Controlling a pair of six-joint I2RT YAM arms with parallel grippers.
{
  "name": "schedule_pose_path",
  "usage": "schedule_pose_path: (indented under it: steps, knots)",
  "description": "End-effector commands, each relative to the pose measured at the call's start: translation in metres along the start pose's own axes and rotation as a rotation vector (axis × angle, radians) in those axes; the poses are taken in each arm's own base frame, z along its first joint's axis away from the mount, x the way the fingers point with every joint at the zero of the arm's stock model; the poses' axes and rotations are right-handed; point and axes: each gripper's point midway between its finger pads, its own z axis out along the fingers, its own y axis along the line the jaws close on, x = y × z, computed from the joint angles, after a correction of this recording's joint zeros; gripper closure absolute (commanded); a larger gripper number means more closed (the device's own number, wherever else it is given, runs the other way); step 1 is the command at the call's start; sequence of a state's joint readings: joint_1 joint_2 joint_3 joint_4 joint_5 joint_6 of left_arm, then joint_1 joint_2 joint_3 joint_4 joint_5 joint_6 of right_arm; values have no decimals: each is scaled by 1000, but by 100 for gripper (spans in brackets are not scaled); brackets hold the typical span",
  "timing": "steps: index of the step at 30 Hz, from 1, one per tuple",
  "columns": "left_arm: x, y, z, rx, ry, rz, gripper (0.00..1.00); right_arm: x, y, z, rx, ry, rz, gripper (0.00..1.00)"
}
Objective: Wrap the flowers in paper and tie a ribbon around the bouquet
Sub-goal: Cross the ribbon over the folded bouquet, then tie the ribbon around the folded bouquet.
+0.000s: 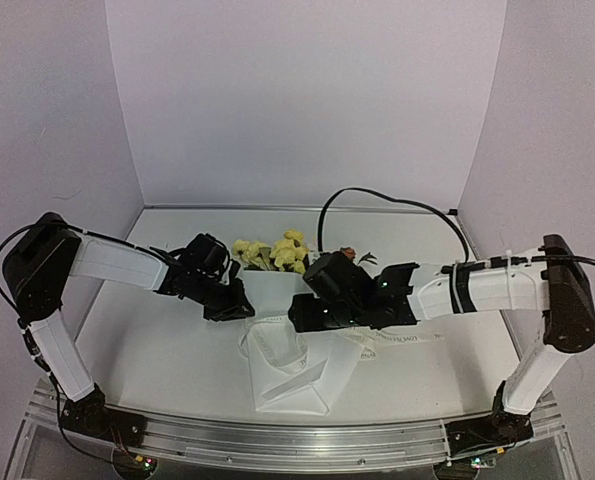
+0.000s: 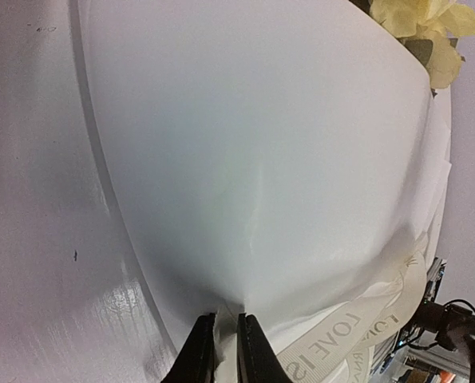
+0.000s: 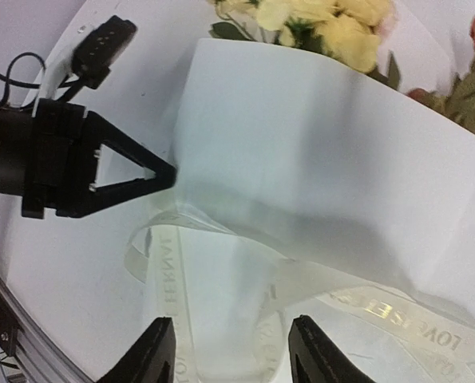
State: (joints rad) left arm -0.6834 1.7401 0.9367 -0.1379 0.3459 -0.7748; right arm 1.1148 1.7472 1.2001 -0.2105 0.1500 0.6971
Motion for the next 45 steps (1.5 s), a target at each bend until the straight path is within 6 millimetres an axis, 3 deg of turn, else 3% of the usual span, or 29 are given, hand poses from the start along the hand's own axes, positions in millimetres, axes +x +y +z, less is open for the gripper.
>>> schedule_pose_path:
  steps: [1,8,12,15,19,27,37,45]
  knots:
    - [-18,-22,-14,56,-64,48,92,4,-45,-24,120,-8,109,45]
    - [-21,-26,-34,53,-117,79,99,32,-97,-38,234,4,143,22]
    - [-21,-25,-41,42,-136,87,100,50,-131,-43,305,8,174,14]
    - [-22,-20,-45,21,-150,86,100,56,-155,-47,339,-2,271,12]
    - [-26,-15,-52,-15,-187,82,100,60,-174,-48,328,-18,405,9]
    - [-46,-2,-90,-126,-365,65,100,74,-197,-32,229,-89,791,7]
    - [-50,11,-117,-183,-470,44,100,79,-213,-21,129,-250,1135,8]
    - [-50,26,-133,-239,-524,23,100,87,-215,-4,107,-248,1239,35]
